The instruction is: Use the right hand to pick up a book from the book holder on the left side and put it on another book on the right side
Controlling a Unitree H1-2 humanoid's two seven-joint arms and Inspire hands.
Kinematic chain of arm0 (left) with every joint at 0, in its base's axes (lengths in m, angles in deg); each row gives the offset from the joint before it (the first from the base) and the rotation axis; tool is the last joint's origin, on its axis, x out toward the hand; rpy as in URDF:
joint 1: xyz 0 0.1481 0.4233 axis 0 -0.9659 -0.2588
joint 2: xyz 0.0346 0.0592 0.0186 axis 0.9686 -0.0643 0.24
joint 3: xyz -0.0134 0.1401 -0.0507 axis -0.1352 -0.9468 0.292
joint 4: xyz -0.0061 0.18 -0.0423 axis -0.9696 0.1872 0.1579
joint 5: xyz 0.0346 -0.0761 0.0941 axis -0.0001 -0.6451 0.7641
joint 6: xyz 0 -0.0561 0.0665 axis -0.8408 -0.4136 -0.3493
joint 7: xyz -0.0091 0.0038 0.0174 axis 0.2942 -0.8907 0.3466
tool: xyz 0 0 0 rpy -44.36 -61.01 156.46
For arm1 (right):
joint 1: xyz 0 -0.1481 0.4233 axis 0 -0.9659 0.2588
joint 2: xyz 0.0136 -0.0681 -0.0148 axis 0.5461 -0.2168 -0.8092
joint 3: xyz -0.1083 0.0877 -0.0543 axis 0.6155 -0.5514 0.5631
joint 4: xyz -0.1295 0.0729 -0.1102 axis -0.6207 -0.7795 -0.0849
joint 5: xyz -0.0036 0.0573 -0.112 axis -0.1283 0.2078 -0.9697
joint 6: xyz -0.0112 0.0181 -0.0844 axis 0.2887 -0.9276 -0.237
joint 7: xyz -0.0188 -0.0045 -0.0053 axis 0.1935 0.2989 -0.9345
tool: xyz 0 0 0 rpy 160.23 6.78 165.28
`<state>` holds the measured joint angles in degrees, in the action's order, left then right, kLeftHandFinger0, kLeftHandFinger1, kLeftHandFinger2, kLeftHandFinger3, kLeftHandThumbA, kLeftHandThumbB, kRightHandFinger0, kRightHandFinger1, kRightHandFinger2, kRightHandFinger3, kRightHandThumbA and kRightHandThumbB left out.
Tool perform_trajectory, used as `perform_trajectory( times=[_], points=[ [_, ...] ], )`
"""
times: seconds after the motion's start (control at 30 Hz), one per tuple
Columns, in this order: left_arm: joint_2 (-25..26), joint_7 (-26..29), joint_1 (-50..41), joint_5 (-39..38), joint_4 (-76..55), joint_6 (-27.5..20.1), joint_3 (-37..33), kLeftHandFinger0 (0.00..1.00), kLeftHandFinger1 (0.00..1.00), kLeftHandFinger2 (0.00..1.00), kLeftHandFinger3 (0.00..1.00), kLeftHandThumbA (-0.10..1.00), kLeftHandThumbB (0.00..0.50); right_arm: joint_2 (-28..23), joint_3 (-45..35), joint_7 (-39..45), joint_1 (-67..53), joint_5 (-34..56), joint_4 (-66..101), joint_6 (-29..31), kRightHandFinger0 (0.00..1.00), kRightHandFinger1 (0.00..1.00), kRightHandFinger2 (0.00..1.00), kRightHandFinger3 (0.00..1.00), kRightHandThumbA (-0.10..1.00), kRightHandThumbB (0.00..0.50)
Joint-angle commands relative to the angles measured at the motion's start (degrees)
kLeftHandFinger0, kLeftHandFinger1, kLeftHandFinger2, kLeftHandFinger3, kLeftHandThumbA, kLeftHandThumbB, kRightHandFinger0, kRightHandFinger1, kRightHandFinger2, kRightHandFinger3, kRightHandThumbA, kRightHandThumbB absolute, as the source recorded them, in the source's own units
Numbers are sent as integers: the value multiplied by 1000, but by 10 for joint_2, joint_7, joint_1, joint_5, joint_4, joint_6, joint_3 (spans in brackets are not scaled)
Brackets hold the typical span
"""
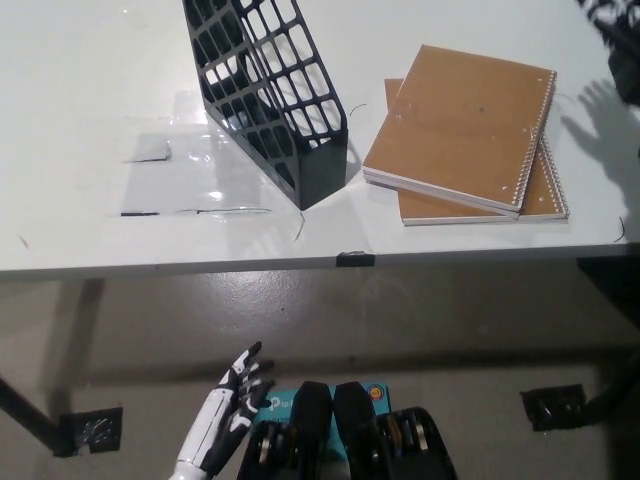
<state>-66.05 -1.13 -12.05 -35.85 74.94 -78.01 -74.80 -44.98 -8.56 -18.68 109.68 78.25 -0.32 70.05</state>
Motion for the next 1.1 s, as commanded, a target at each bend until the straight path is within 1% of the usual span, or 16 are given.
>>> perform_trajectory(
  times=[0.0, 0.03, 0.07, 0.1, 0.13, 0.2, 0.3, 0.47, 0.5, 0.57, 0.67, 0.7, 0.8, 0.83, 0.97, 1.07],
  points=[
    [16, 1, 47, -38, -42, -17, 34, 1000, 1000, 1000, 1000, 1000, 195, 39, 76, 2, -263, -2, 839, -17, 1000, 1000, 1000, 1000, 723, 349],
    [18, 1, 51, -40, -41, -17, 35, 1000, 1000, 1000, 1000, 1000, 205, 52, 86, 4, -293, -16, 855, -5, 1000, 1000, 1000, 1000, 733, 347],
    [20, 1, 55, -40, -39, -20, 36, 1000, 1000, 1000, 1000, 1000, 194, 59, 93, 6, -309, -23, 863, -1, 1000, 1000, 1000, 1000, 750, 331],
    [21, 1, 60, -41, -34, -24, 37, 1000, 1000, 1000, 1000, 1000, 195, 68, 102, 9, -327, -31, 872, 4, 1000, 1000, 1000, 1000, 726, 365],
    [22, 3, 67, -36, -30, -24, 37, 1000, 1000, 1000, 1000, 1000, 187, 78, 123, 16, -358, 10, 876, -2, 1000, 1000, 1000, 1000, 685, 312],
    [21, 3, 69, -34, -28, -23, 34, 1000, 1000, 1000, 1000, 1000, 192, 87, 132, 20, -381, 12, 879, -5, 1000, 1000, 1000, 1000, 656, 307],
    [17, 3, 59, -29, -30, -26, 29, 1000, 1000, 1000, 1000, 1000, 180, 97, 150, 32, -423, -42, 879, -2, 1000, 1000, 1000, 1000, 735, 342],
    [14, 6, 47, -25, -32, -24, 27, 1000, 1000, 1000, 1000, 1000, 165, 105, 166, 49, -457, -68, 848, 27, 1000, 1000, 1000, 1000, 781, 305],
    [14, 6, 46, -27, -31, -25, 28, 1000, 1000, 1000, 1000, 1000, 162, 110, 168, 50, -462, -107, 824, 52, 1000, 1000, 1000, 1000, 829, 301],
    [15, 6, 45, -25, -30, -28, 27, 1000, 1000, 1000, 1000, 1000, 160, 118, 173, 43, -473, -137, 777, 70, 1000, 1000, 1000, 1000, 786, 308],
    [14, 4, 44, -29, -28, -29, 27, 1000, 1000, 1000, 1000, 1000, 165, 130, 177, 37, -481, -117, 729, 68, 1000, 1000, 1000, 1000, 747, 294],
    [15, 2, 39, -31, -32, -25, 27, 1000, 1000, 1000, 1000, 1000, 176, 136, 178, 37, -485, -113, 694, 80, 1000, 1000, 1000, 1000, 746, 269],
    [14, 2, 34, -30, -35, -23, 28, 1000, 1000, 1000, 1000, 1000, 180, 140, 178, 29, -487, -115, 634, 81, 1000, 1000, 1000, 1000, 766, 265],
    [14, 1, 33, -30, -37, -22, 29, 1000, 1000, 1000, 1000, 1000, 182, 137, 176, 22, -482, -129, 590, 101, 1000, 1000, 1000, 1000, 763, 247],
    [9, -5, 25, -30, -37, -24, 28, 1000, 1000, 1000, 1000, 1000, 187, 130, 175, -4, -481, -154, 501, 115, 1000, 1000, 1000, 1000, 748, 284],
    [7, -6, 16, -29, -42, -20, 26, 1000, 1000, 1000, 1000, 1000, 184, 122, 178, -14, -481, -181, 434, 126, 1000, 1000, 1000, 1000, 747, 259]
  ],
)
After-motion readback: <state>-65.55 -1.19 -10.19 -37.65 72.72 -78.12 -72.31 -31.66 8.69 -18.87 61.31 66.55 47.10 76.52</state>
